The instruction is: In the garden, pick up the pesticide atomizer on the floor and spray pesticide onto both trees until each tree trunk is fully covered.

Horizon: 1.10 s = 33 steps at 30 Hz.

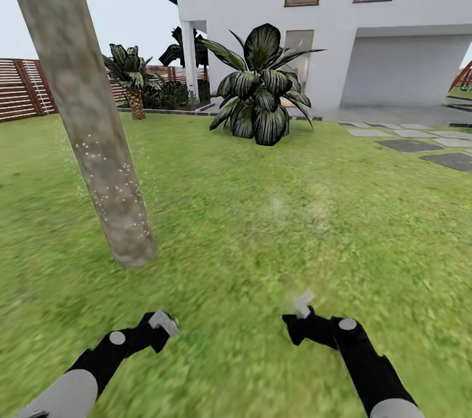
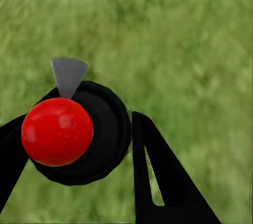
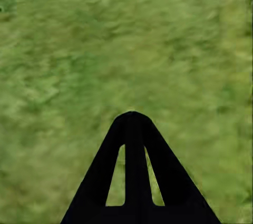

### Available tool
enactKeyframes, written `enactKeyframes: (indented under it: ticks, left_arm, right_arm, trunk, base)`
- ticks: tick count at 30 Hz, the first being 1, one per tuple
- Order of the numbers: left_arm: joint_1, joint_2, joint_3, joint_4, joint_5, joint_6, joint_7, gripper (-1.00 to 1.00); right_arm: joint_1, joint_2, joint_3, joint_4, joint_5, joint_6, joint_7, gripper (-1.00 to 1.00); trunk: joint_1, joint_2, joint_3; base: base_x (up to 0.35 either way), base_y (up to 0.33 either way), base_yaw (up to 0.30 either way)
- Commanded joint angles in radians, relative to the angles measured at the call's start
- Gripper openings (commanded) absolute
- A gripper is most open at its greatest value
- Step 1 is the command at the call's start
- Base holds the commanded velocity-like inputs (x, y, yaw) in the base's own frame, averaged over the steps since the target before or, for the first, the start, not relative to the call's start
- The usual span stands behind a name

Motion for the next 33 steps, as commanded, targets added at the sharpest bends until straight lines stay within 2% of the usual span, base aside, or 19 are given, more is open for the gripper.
enactKeyframes:
  ticks: [1,2,3,4,5,7,8,10,12,13,15,17,19,20,22,24,27,30,33]
  left_arm:
    - [0.001,-0.002,0.067,0.060,0.007,-0.006,0.069,-1.00]
    - [0.003,-0.002,0.111,0.127,0.014,-0.007,0.148,-1.00]
    - [0.004,-0.002,0.143,0.182,0.025,-0.008,0.223,-1.00]
    - [0.006,-0.003,0.162,0.224,0.041,-0.008,0.286,-1.00]
    - [0.011,-0.004,0.172,0.251,0.068,-0.009,0.336,-1.00]
    - [0.024,-0.016,0.181,0.276,0.145,-0.006,0.389,-1.00]
    - [0.039,-0.023,0.182,0.278,0.162,-0.005,0.398,-1.00]
    - [0.059,-0.035,0.183,0.280,0.175,-0.004,0.457,-1.00]
    - [0.071,-0.048,0.183,0.283,0.180,-0.004,0.573,-1.00]
    - [0.097,-0.054,0.182,0.281,0.181,-0.007,0.622,-1.00]
    - [0.130,-0.064,0.176,0.279,0.170,-0.008,0.666,-1.00]
    - [0.141,-0.068,0.174,0.279,0.162,-0.005,0.677,-1.00]
    - [0.152,-0.066,0.182,0.279,0.174,-0.006,0.683,-1.00]
    - [0.154,-0.068,0.190,0.280,0.228,-0.016,0.681,-1.00]
    - [0.176,-0.065,0.198,0.280,0.301,-0.023,0.674,-1.00]
    - [0.203,-0.061,0.200,0.278,0.336,-0.025,0.671,-1.00]
    - [0.217,-0.057,0.201,0.278,0.345,-0.025,0.674,-1.00]
    - [0.256,-0.051,0.201,0.266,0.348,-0.027,0.679,-1.00]
    - [0.264,-0.043,0.201,0.263,0.350,-0.027,0.682,-1.00]
  right_arm:
    - [0.000,0.003,-0.140,0.045,-0.001,-0.003,-0.040,-1.00]
    - [0.000,0.004,-0.238,0.082,0.000,-0.026,-0.067,-1.00]
    - [0.001,0.004,-0.313,0.103,0.000,-0.057,-0.087,-1.00]
    - [0.004,0.004,-0.371,0.114,0.001,-0.088,-0.113,-1.00]
    - [0.011,0.003,-0.411,0.119,0.002,-0.114,-0.166,-1.00]
    - [0.034,0.002,-0.447,0.125,0.002,-0.142,-0.303,-1.00]
    - [0.048,-0.001,-0.453,0.125,0.002,-0.145,-0.337,1.00]
    - [0.088,-0.003,-0.478,0.126,0.002,-0.161,-0.362,1.00]
    - [0.122,0.000,-0.499,0.130,0.003,-0.221,-0.367,1.00]
    - [0.130,0.000,-0.503,0.141,0.005,-0.242,-0.367,1.00]
    - [0.135,-0.001,-0.506,0.198,0.006,-0.259,-0.367,1.00]
    - [0.137,0.000,-0.505,0.252,0.007,-0.265,-0.368,1.00]
    - [0.137,0.000,-0.504,0.274,0.008,-0.267,-0.368,1.00]
    - [0.137,-0.001,-0.505,0.274,0.007,-0.266,-0.369,1.00]
    - [0.137,-0.002,-0.506,0.274,0.007,-0.266,-0.369,1.00]
    - [0.137,-0.002,-0.507,0.275,0.006,-0.266,-0.370,1.00]
    - [0.137,-0.005,-0.509,0.274,0.005,-0.267,-0.371,1.00]
    - [0.137,-0.010,-0.509,0.279,0.005,-0.267,-0.372,1.00]
    - [0.137,-0.011,-0.509,0.284,0.005,-0.267,-0.372,1.00]
  trunk:
    - [0.000,-0.001,-0.001]
    - [0.000,-0.001,-0.001]
    - [0.000,-0.001,-0.001]
    - [0.000,-0.001,-0.001]
    - [0.000,-0.001,-0.001]
    - [0.000,-0.001,-0.001]
    - [0.000,-0.001,-0.001]
    - [0.000,-0.001,-0.001]
    - [0.000,-0.001,-0.001]
    - [0.000,-0.001,-0.001]
    - [0.000,-0.001,-0.001]
    - [0.000,-0.001,-0.001]
    - [0.000,-0.001,-0.001]
    - [0.000,-0.001,-0.001]
    - [0.000,-0.001,-0.001]
    - [0.000,-0.001,-0.001]
    - [0.000,-0.001,-0.001]
    - [0.000,-0.001,-0.001]
    - [0.000,-0.001,-0.001]
  base:
    - [0.000,0.000,0.000]
    - [0.000,0.000,0.000]
    - [0.000,0.000,0.000]
    - [0.000,0.000,0.000]
    - [0.000,0.000,0.000]
    - [0.000,0.000,0.000]
    - [0.000,0.000,0.000]
    - [0.000,0.000,0.000]
    - [0.000,0.000,0.000]
    - [0.000,0.000,0.000]
    - [0.000,0.000,0.000]
    - [0.000,0.000,0.000]
    - [0.000,0.000,0.000]
    - [0.000,0.000,0.000]
    - [0.000,0.000,-0.096]
    - [0.000,0.000,-0.223]
    - [0.000,0.000,-0.260]
    - [0.000,0.000,-0.268]
    - [0.000,0.000,-0.269]
